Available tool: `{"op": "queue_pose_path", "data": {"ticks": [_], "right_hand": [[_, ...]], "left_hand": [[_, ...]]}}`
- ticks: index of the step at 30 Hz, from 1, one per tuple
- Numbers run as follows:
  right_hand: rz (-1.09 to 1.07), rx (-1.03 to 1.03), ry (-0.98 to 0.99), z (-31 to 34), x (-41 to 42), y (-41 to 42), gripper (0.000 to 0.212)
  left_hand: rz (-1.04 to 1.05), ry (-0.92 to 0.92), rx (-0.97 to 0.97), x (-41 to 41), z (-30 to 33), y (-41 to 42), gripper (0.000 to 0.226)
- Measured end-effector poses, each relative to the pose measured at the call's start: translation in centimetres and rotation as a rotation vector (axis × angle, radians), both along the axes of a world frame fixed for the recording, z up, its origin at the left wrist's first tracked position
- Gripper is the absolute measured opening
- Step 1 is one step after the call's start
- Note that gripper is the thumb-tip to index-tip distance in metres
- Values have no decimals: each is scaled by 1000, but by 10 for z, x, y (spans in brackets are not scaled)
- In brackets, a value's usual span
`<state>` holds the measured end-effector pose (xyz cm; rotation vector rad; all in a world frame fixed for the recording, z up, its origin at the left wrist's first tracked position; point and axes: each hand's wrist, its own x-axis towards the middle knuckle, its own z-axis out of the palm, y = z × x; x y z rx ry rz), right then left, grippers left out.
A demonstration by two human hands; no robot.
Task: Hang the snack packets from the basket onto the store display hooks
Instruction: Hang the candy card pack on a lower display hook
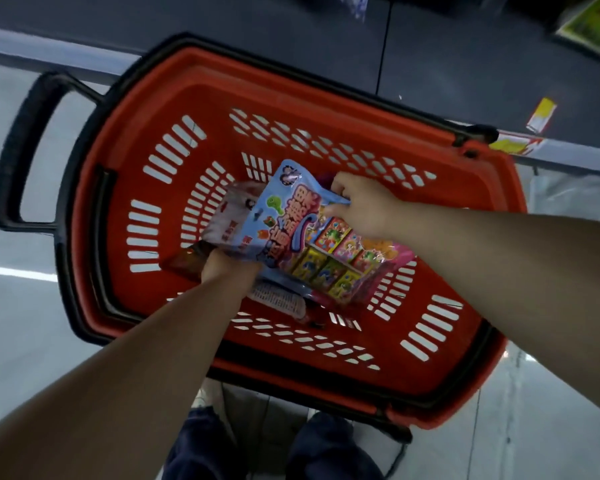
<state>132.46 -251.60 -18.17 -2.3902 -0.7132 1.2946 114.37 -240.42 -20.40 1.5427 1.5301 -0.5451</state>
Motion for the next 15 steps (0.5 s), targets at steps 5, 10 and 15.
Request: {"op": "queue_pose_path", "data": {"ticks": [5, 10, 15], "right_hand": [[-219, 110, 92, 22, -5, -17, 14], [-407, 150, 111, 41, -9, -35, 21], [-556, 183, 130, 55, -14, -43, 15]], "left_hand": [[335, -209, -249, -6, -10, 9, 72], [367, -338, -413, 1, 14, 7, 38], [316, -402, -486, 9, 28, 1, 27]]}}
